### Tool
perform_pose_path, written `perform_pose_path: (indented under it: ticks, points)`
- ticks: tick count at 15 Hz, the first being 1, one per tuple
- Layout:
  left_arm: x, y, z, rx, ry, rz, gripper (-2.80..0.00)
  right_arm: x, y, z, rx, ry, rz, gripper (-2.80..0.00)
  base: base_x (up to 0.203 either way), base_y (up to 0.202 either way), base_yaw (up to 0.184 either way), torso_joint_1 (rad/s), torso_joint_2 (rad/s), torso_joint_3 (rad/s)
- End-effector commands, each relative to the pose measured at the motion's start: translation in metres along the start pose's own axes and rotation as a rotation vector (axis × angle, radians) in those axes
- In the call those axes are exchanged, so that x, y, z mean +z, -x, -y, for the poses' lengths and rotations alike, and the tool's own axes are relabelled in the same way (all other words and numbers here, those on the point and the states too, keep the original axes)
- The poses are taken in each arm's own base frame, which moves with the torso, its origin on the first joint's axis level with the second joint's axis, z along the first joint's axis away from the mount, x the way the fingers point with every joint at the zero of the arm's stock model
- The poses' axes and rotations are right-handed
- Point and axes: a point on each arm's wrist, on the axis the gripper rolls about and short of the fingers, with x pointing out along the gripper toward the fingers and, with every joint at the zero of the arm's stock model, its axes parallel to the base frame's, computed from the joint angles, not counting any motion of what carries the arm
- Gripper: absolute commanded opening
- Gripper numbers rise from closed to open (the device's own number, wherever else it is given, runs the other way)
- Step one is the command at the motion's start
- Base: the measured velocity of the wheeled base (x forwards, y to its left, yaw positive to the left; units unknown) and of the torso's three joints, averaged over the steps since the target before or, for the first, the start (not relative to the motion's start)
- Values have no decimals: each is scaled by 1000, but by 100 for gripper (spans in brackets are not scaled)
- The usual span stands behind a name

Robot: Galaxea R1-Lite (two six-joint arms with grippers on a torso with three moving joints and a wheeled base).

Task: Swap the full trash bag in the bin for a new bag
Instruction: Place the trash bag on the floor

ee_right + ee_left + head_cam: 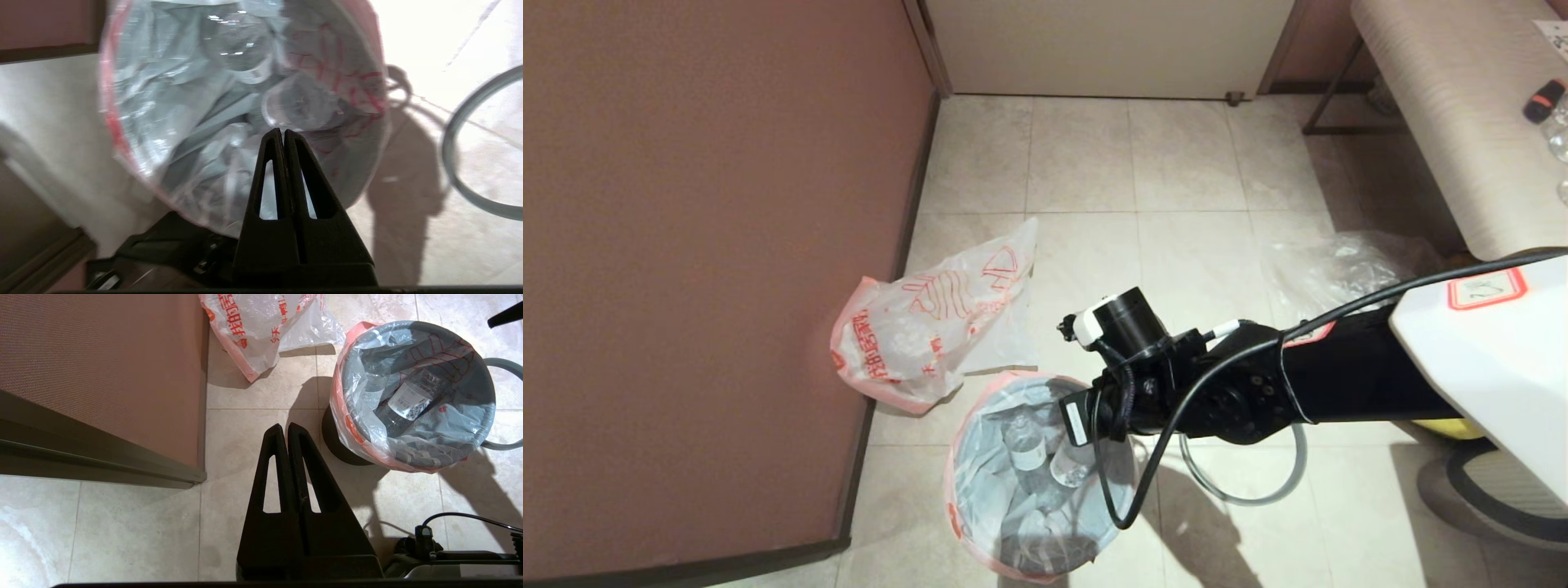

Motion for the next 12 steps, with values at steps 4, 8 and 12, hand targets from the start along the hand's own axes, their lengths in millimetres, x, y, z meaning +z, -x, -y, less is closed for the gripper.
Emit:
perform_pose_path:
  ticks: [4,8,12]
  points:
    - [0,0,0,1,0,-1,-280,-23,-17,-23,-38,68,-72,-280,0,0,0,0,0,0]
    - [0,0,0,1,0,-1,-280,-29,-40,-29,-142,80,-60,-280,0,0,0,0,0,0]
    - [0,0,0,-1,0,-1,-280,-30,-40,-5,-304,24,-95,-280,0,0,0,0,0,0]
